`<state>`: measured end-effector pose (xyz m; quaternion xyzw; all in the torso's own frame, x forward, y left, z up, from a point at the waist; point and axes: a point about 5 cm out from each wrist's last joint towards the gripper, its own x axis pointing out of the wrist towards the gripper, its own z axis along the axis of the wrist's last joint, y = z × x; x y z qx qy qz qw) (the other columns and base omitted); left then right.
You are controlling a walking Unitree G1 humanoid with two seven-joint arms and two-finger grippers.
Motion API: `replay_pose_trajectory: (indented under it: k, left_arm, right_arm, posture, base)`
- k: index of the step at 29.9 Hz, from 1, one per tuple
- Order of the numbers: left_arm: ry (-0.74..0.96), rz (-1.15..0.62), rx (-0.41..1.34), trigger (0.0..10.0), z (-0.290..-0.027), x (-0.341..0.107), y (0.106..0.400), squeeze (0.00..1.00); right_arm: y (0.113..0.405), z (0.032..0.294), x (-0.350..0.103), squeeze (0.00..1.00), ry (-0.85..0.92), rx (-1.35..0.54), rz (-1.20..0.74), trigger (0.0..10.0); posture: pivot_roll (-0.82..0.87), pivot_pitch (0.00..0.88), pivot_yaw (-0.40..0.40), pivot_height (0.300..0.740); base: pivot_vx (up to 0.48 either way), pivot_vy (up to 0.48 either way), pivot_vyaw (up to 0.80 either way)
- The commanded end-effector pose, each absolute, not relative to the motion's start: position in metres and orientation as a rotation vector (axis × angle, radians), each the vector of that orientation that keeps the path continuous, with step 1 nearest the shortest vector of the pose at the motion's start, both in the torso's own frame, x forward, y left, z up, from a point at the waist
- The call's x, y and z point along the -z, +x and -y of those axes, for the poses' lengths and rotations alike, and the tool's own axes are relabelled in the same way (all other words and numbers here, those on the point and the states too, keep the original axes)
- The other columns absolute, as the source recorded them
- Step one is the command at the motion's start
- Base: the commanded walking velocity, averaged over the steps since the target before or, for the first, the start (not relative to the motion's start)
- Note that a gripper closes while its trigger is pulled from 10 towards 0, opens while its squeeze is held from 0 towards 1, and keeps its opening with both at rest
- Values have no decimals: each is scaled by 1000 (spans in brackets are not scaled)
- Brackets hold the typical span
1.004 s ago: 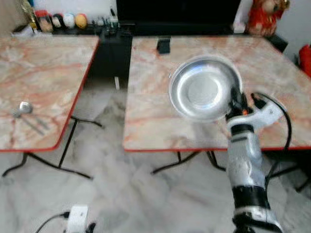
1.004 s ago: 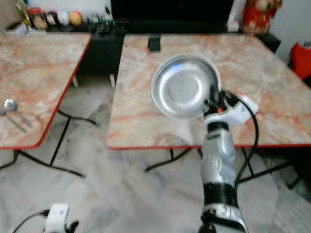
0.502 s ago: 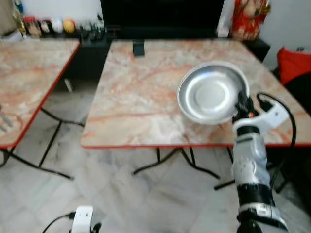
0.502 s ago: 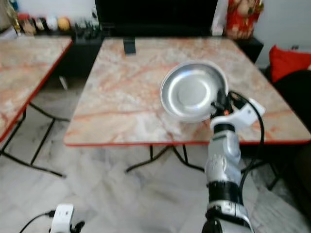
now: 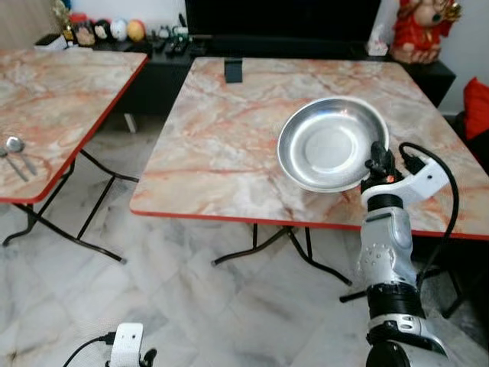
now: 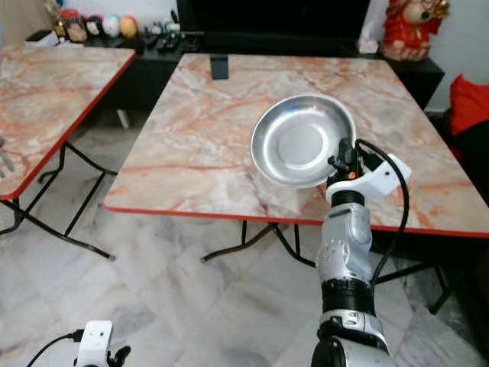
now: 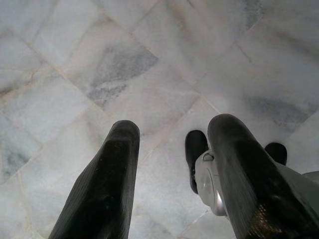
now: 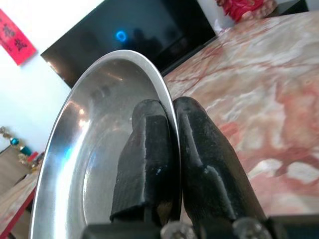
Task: Setting the table
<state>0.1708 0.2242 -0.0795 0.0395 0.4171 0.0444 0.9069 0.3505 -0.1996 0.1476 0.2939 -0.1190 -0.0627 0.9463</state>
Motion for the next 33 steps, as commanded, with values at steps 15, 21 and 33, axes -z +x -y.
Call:
replay_pose_trajectory:
  k: [15,21,33]
  left_arm:
    - [82,-852,-89,10000,-226,78,172,0]
    - [79,-852,-80,10000,-224,78,173,0]
    - [80,-868,-78,10000,-222,81,169,0]
  right_arm:
    - [353,194,-148,0,600,116,245,10000]
    - [352,196,-144,0,598,129,233,10000]
    - [333,205,-126,0,590,188,184,10000]
  posture:
    - [-27,0,-40,740]
    - [-27,0,-40,740]
    - [-30,0,-46,740]
  base:
    - [307,0,0]
    - [110,0,0]
    - [0,0,0]
